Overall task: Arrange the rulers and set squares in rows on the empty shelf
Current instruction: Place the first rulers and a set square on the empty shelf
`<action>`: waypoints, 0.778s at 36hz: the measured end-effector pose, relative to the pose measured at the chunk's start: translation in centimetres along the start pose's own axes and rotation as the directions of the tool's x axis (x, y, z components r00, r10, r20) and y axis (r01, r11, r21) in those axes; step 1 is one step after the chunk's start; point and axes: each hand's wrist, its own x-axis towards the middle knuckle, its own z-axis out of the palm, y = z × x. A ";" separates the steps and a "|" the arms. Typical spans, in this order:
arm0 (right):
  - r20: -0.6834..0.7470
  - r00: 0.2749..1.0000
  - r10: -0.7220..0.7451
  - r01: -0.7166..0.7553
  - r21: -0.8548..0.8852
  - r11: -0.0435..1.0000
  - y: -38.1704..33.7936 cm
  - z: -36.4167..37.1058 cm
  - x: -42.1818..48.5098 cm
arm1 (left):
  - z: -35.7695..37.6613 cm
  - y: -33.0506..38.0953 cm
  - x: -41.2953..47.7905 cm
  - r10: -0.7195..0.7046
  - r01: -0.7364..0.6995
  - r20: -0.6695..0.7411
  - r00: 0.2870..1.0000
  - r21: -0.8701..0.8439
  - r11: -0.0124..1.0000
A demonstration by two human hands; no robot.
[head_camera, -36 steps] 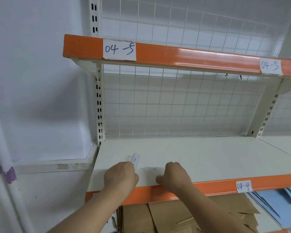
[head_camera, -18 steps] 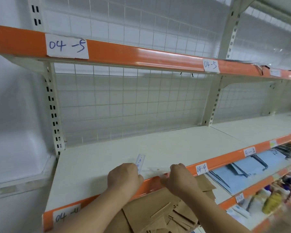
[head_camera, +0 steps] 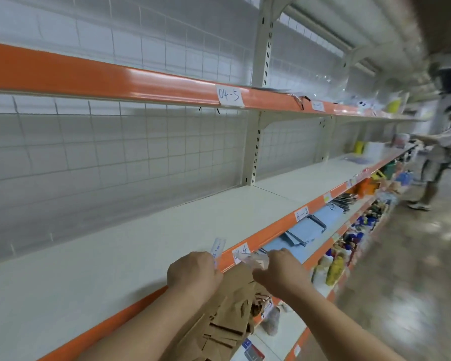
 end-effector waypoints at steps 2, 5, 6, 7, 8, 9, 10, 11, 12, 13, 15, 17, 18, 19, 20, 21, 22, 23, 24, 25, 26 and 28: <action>-0.012 0.999 0.033 -0.033 -0.023 0.999 1.5 -0.7 0.7 | 0.3 1.7 0.9 0.026 -0.026 0.007 1.000 -0.006 1.000; -0.042 0.998 0.056 -0.057 -0.031 0.998 3.8 -1.6 1.9 | 0.5 4.4 2.3 0.052 -0.052 0.008 0.999 -0.006 0.999; -0.046 0.997 0.058 -0.059 -0.030 0.998 4.6 -2.0 2.3 | 0.6 5.4 2.8 0.058 -0.058 0.004 0.998 -0.012 0.998; -0.045 0.997 0.061 -0.062 -0.034 0.997 5.5 -2.3 2.6 | 0.6 6.4 3.3 0.066 -0.066 0.001 0.998 -0.021 0.998; -0.043 0.997 0.066 -0.067 -0.040 0.997 6.5 -2.8 3.1 | 0.8 7.5 3.8 0.078 -0.078 -0.001 0.997 -0.031 0.996; -0.043 0.996 0.073 -0.075 -0.045 0.996 7.4 -3.2 3.5 | 0.9 8.6 4.3 0.092 -0.091 0.000 0.996 -0.037 0.995; -0.045 0.996 0.081 -0.083 -0.049 0.995 8.5 -3.7 4.0 | 1.0 9.8 4.7 0.105 -0.104 0.000 0.995 -0.040 0.994; -0.048 0.995 0.086 -0.088 -0.052 0.995 9.6 -4.2 4.5 | 1.2 11.0 5.2 0.113 -0.113 0.000 0.994 -0.041 0.993; -0.050 0.995 0.089 -0.092 -0.052 0.994 10.7 -4.7 5.0 | 1.4 12.3 5.7 0.120 -0.120 0.000 0.993 -0.043 0.992; -0.052 0.994 0.094 -0.097 -0.051 0.994 11.9 -5.2 5.6 | 1.6 13.6 6.3 0.124 -0.124 0.004 0.992 -0.045 0.991; -0.057 0.993 0.103 -0.106 -0.055 0.993 14.4 -6.3 6.8 | 1.9 16.4 7.4 0.138 -0.136 0.017 0.990 -0.056 0.989; -0.072 0.992 0.106 -0.110 -0.060 0.992 17.1 -7.4 8.2 | 2.2 19.2 8.6 0.154 -0.152 0.029 0.988 -0.068 0.986; -0.079 0.991 0.110 -0.114 -0.054 0.992 18.4 -8.0 8.8 | 2.3 20.6 9.2 0.163 -0.160 0.029 0.986 -0.069 0.985; -0.081 0.990 0.117 -0.121 -0.048 0.991 19.7 -8.5 9.5 | 2.5 22.0 9.8 0.170 -0.168 0.030 0.985 -0.065 0.984; -0.082 0.988 0.128 -0.132 -0.043 0.990 20.9 -9.1 10.0 | 2.7 23.4 10.4 0.174 -0.172 0.030 0.984 -0.060 0.983; -0.080 0.987 0.139 -0.143 -0.043 0.989 22.1 -9.6 10.6 | 2.9 24.7 10.9 0.176 -0.174 0.034 0.984 -0.058 0.983; -0.079 0.986 0.148 -0.151 -0.045 0.987 23.3 -10.2 11.0 | 3.2 26.0 11.4 0.181 -0.178 0.035 0.983 -0.059 0.982; -0.082 0.985 0.153 -0.157 -0.049 0.986 24.5 -10.6 11.5 | 3.4 27.2 11.9 0.186 -0.184 0.034 0.982 -0.062 0.981; -0.086 0.984 0.159 -0.164 -0.053 0.985 25.6 -11.1 12.0 | 3.7 28.4 12.4 0.194 -0.191 0.032 0.981 -0.064 0.979; -0.094 0.982 0.166 -0.171 -0.057 0.984 26.8 -11.5 12.5 | 3.9 29.6 12.8 0.201 -0.199 0.035 0.979 -0.064 0.978; -0.102 0.979 0.175 -0.181 -0.060 0.982 27.9 -11.8 13.0 | 4.1 30.8 13.2 0.209 -0.206 0.040 0.977 -0.064 0.976; -0.116 0.974 0.193 -0.200 -0.053 0.978 30.0 -12.5 13.9 | 4.6 32.9 14.2 0.235 -0.232 0.047 0.971 -0.060 0.971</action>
